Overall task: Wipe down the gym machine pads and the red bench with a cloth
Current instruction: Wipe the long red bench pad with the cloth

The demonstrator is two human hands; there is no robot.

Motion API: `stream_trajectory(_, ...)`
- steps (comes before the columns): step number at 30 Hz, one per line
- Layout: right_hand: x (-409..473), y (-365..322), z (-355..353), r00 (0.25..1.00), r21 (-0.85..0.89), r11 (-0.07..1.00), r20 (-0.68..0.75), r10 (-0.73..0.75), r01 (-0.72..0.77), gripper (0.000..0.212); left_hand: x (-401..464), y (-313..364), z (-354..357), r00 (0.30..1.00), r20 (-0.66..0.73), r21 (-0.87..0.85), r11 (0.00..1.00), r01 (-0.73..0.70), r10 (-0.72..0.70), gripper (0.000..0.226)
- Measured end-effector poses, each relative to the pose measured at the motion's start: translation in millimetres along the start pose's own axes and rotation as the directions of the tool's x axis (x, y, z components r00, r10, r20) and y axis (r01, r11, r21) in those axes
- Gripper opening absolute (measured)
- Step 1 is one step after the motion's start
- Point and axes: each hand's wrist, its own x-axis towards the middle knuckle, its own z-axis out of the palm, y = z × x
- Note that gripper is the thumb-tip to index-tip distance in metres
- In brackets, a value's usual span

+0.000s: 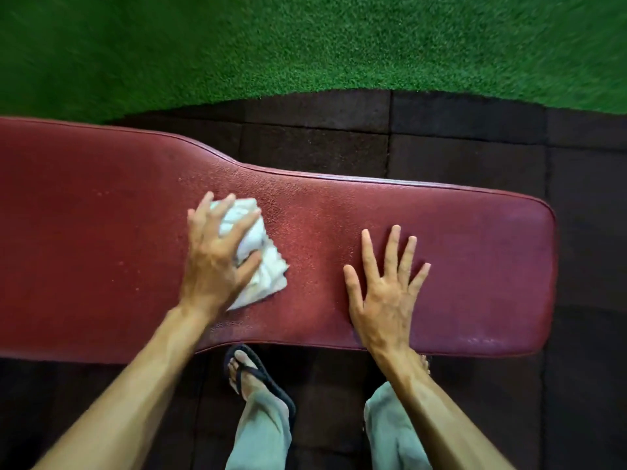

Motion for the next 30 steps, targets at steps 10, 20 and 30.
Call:
stream_trajectory(10, 3, -8, 13, 0.995, 0.052, 0.998, -0.096, 0.029, -0.024, 0.057, -29, 34, 21, 0.915, 0.095, -0.065, 0.919, -0.388, 0.393, 0.053)
stream_trajectory(20, -2, -67, 30, 0.993, -0.01, 0.997, -0.089, 0.078, -0.079, 0.061, 3, -92, -43, 0.999, -0.002, -0.085, 0.995, -0.052, 0.052, 0.047)
stream_trajectory(30, 6, -106, 47, 0.966, 0.156, 0.971, -0.153, 0.207, -0.183, 0.056, -9, -32, -7, 0.952, -0.006, -0.133, 0.944, -0.303, 0.305, 0.042)
